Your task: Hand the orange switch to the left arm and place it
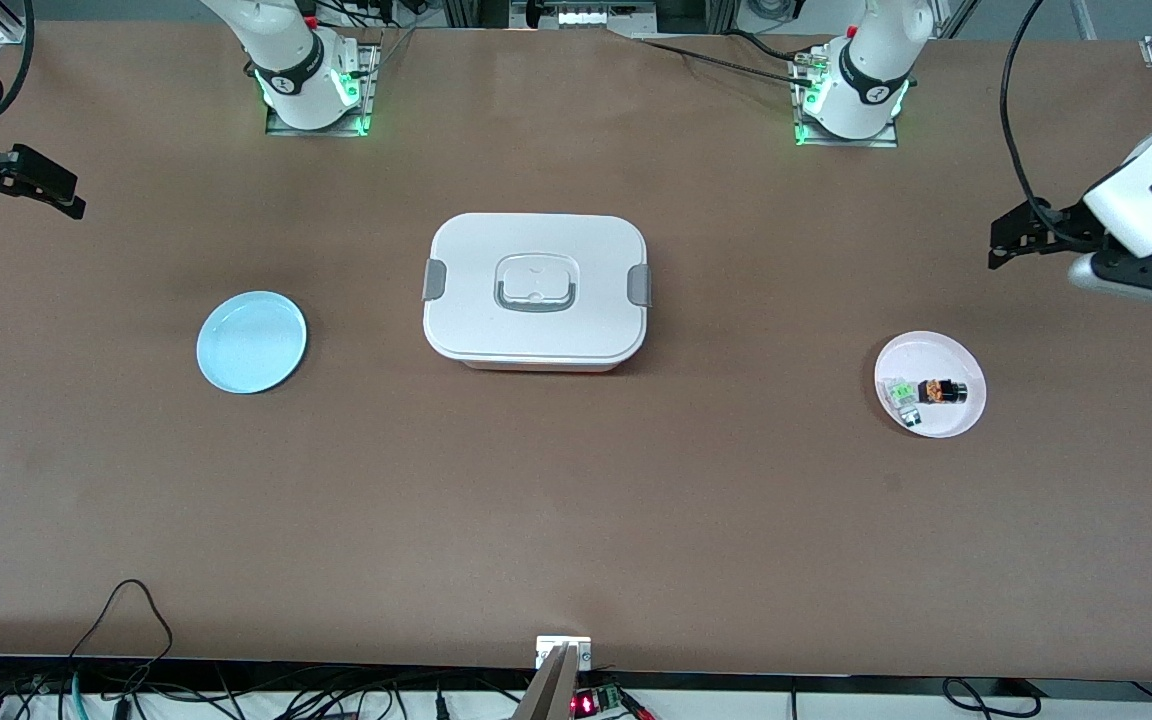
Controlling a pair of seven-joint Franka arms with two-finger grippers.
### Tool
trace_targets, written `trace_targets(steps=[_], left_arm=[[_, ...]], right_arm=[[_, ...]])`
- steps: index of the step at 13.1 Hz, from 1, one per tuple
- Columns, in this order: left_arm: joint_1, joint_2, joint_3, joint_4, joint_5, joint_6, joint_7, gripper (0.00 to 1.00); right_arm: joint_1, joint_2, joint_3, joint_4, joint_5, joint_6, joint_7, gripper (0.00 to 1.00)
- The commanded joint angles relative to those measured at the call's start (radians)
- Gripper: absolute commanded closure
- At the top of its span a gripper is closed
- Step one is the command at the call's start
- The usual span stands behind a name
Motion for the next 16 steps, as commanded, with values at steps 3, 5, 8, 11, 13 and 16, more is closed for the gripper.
trace_targets(steps=[3, 5, 8, 11, 13, 16], left_arm=[[-0.08, -0.04, 0.049, -0.044, 0.05, 0.022, -0.073, 0.0], [-0.08, -0.04, 0.041, -0.044, 0.052, 0.02, -0.073, 0.0], [-0.08, -0.038, 0.043, -0.041, 0.052, 0.02, -0.072, 0.0], [-0.088, -0.037, 0.041, -0.03, 0.052, 0.02, -0.073, 0.0], [-0.09, -0.032, 0.04, -0.027, 0.052, 0.02, -0.075, 0.0], [-0.09, -0.032, 0.04, -0.027, 0.052, 0.019, -0.075, 0.0]], right_arm=[[0.001, -0.008, 0.003, 0.011, -0.004, -0.021, 0.005, 0.0], [0.001, -0.005, 0.003, 0.011, -0.004, -0.015, 0.005, 0.0], [0.001, -0.011, 0.001, 0.011, -0.002, -0.033, 0.007, 0.0], [0.001, -0.013, 0.004, 0.006, 0.0, -0.046, 0.006, 0.0], [0.001, -0.007, 0.006, 0.0, 0.0, -0.038, 0.007, 0.0], [0.001, -0.002, 0.001, 0.005, 0.021, -0.021, 0.007, 0.0]])
